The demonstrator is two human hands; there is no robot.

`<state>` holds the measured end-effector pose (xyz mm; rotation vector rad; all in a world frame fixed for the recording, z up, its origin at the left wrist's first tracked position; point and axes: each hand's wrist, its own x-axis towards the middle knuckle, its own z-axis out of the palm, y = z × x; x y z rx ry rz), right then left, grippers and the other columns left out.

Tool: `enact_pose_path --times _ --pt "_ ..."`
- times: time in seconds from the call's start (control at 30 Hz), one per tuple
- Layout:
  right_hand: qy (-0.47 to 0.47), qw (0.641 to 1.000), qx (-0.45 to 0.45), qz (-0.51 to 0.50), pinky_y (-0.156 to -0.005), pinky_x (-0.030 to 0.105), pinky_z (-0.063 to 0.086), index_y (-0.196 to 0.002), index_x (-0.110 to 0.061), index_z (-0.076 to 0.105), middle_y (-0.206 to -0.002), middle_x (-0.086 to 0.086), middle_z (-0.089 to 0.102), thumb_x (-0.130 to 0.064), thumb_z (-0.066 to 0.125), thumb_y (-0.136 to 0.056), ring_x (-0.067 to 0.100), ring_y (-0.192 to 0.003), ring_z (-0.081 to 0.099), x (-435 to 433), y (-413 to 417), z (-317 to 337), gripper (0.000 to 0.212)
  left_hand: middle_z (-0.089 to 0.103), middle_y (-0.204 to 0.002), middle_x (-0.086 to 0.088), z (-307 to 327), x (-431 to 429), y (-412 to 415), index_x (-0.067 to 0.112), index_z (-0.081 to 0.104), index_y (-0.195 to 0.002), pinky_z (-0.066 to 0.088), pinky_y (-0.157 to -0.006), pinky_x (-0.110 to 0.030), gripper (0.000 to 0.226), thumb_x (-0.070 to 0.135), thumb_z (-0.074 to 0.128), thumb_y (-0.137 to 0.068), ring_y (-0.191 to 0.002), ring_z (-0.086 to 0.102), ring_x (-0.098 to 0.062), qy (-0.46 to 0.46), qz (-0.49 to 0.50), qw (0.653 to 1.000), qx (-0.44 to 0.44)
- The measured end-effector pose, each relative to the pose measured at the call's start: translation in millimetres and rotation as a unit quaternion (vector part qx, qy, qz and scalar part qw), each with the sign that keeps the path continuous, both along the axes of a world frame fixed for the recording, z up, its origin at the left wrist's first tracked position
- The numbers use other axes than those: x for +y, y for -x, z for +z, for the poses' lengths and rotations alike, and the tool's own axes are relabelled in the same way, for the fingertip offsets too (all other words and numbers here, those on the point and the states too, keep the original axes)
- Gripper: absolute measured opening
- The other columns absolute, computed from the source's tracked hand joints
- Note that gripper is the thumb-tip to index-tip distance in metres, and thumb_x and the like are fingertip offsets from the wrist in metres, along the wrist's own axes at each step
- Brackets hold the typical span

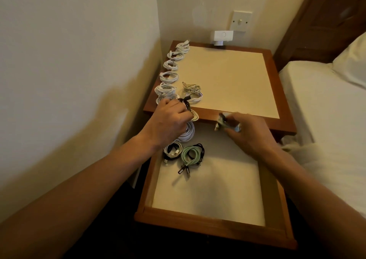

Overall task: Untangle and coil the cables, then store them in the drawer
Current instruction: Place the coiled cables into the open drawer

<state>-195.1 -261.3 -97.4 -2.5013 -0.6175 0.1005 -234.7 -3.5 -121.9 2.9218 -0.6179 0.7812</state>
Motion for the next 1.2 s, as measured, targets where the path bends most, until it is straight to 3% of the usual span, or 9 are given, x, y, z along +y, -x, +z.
enact_pose_path --times 0.13,0.33,0.47,0.57,0.67,0.8,0.93,1.0,1.2 --pt "0.071 0.991 0.085 0.074 -0.088 0.033 0.057 -0.121 -0.029 0.070 -0.109 -0.011 0.070 -0.025 0.070 -0.095 0.007 -0.097 0.064 -6.9 54.8 -31.6 0.026 0.066 -0.093 0.003 -0.7 -18.6 72.3 0.022 0.072 -0.093 0.043 -0.078 -0.042 0.014 0.014 0.072 -0.082 -0.093 0.060 -0.022 0.061 -0.006 0.998 0.034" --pt "0.211 0.958 0.081 0.176 -0.077 0.039 0.055 -0.114 -0.025 0.068 -0.106 0.004 0.068 -0.023 0.061 -0.097 0.025 -0.093 0.062 19.4 83.9 -104.7 0.018 0.065 -0.094 0.004 -55.8 -26.3 129.5 0.026 0.071 -0.096 0.041 -0.083 -0.038 0.015 0.016 0.069 -0.085 -0.097 0.061 -0.020 -0.013 0.030 0.979 0.202" --pt "0.214 0.954 0.090 0.191 -0.076 0.042 0.054 -0.101 -0.030 0.061 -0.106 0.004 0.067 -0.017 0.062 -0.092 0.030 -0.095 0.065 23.0 88.3 -124.2 0.016 0.065 -0.108 0.002 -57.7 -27.5 119.3 0.023 0.069 -0.108 0.042 -0.093 -0.039 0.022 0.016 0.058 -0.091 -0.109 0.057 -0.021 -0.124 0.026 0.921 0.368" --pt "0.202 0.948 0.119 0.216 -0.082 0.039 0.054 -0.113 -0.031 0.068 -0.111 0.001 0.071 -0.016 0.066 -0.093 0.026 -0.100 0.065 19.7 91.8 -122.4 0.025 0.069 -0.107 -0.005 -54.1 -29.6 116.7 0.018 0.072 -0.107 0.052 -0.090 -0.042 0.020 0.013 0.060 -0.092 -0.104 0.064 -0.026 -0.175 0.017 0.879 0.444" --pt "0.132 0.968 0.129 0.172 -0.091 0.034 0.051 -0.122 -0.028 0.071 -0.120 -0.001 0.071 -0.019 0.065 -0.092 0.022 -0.107 0.064 13.4 92.5 -116.1 0.032 0.069 -0.110 -0.011 -51.3 -29.1 113.2 0.014 0.073 -0.113 0.055 -0.088 -0.040 0.024 0.013 0.057 -0.096 -0.102 0.067 -0.030 -0.185 0.046 0.838 0.512" --pt "0.126 0.974 0.168 0.088 -0.092 0.033 0.049 -0.136 -0.030 0.060 -0.126 0.001 0.059 -0.036 0.072 -0.091 0.022 -0.109 0.061 6.6 87.8 -117.1 0.046 0.069 -0.110 -0.011 -51.2 -28.8 114.8 0.016 0.072 -0.116 0.050 -0.085 -0.038 0.029 0.007 0.053 -0.095 -0.102 0.066 -0.030 -0.166 0.052 0.851 0.495" --pt "0.141 0.963 0.195 0.119 -0.093 0.036 0.051 -0.137 -0.028 0.060 -0.125 0.004 0.059 -0.031 0.077 -0.087 0.024 -0.107 0.061 18.8 94.6 -121.2 0.053 0.071 -0.103 -0.007 -52.3 -27.1 121.2 0.016 0.070 -0.105 0.042 -0.105 -0.043 0.022 0.007 0.052 -0.096 -0.103 0.066 -0.028 -0.187 0.046 0.866 0.461" --pt "0.139 0.962 0.185 0.143 -0.093 0.036 0.050 -0.136 -0.027 0.063 -0.124 0.004 0.060 -0.029 0.076 -0.088 0.024 -0.108 0.060 27.1 98.3 -121.7 0.050 0.071 -0.104 -0.007 -50.5 -28.8 122.9 0.015 0.070 -0.106 0.041 -0.108 -0.044 0.020 0.009 0.051 -0.098 -0.104 0.067 -0.028 -0.203 0.043 0.867 0.454" --pt "0.137 0.960 0.194 0.150 -0.091 0.033 0.050 -0.138 -0.027 0.062 -0.127 0.003 0.062 -0.032 0.075 -0.090 0.022 -0.107 0.063 24.9 96.2 -115.9 0.050 0.069 -0.109 -0.004 -45.3 -16.6 120.5 0.025 0.072 -0.115 0.056 -0.089 -0.042 0.034 0.003 0.056 -0.094 -0.103 0.066 -0.025 -0.105 0.045 0.866 0.487"
